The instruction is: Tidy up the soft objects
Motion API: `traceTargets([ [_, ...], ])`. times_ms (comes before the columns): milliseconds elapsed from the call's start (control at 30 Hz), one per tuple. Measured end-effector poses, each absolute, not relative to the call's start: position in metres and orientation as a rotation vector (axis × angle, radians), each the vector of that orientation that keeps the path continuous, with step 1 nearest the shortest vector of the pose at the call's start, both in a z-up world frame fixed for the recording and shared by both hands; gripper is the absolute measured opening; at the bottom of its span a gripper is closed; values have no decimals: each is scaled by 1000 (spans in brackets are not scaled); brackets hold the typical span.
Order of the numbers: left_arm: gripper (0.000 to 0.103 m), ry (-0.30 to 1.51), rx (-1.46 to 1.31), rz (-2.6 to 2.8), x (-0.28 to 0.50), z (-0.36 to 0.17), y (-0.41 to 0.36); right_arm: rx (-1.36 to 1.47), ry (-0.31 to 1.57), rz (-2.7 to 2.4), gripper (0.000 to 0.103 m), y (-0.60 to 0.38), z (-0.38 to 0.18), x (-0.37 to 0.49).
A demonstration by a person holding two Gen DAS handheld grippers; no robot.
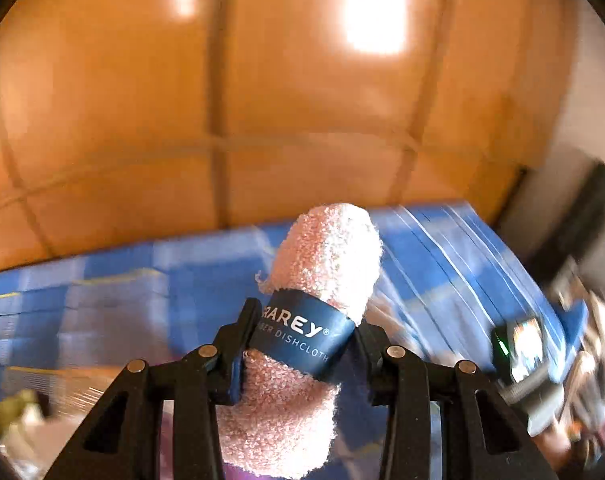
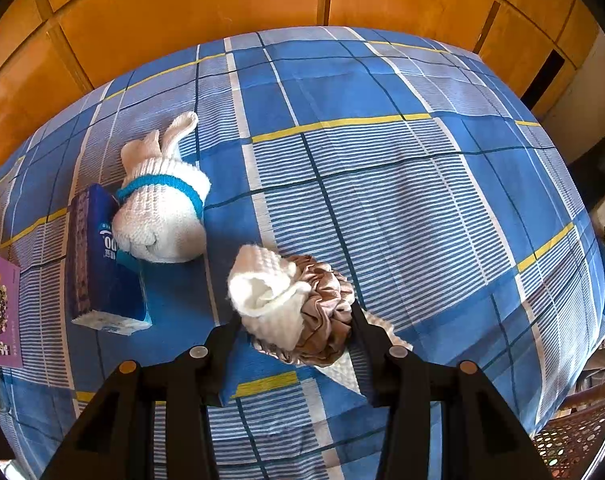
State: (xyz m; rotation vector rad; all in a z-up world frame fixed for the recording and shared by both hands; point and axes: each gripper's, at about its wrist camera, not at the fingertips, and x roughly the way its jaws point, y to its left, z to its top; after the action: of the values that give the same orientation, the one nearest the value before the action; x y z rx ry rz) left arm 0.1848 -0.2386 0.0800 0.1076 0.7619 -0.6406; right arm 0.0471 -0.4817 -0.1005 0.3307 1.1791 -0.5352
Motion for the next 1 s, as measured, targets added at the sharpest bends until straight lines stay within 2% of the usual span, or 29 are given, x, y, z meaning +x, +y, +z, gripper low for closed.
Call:
traceTargets([
  [167,42,720,35,-428,214,93,-151,313,1184,-537,46,-478,-102,50],
  [433,42,661,40,-235,168,64,-52,254,1195,-545,46,-468,-104,54],
  [700,43,623,12,-148,110,44,-5,213,1197,-548,46,-462,-105,54],
  [1000,43,638,-12,-130,87,30,15,187,1195,-553,47,-457,-105,54],
])
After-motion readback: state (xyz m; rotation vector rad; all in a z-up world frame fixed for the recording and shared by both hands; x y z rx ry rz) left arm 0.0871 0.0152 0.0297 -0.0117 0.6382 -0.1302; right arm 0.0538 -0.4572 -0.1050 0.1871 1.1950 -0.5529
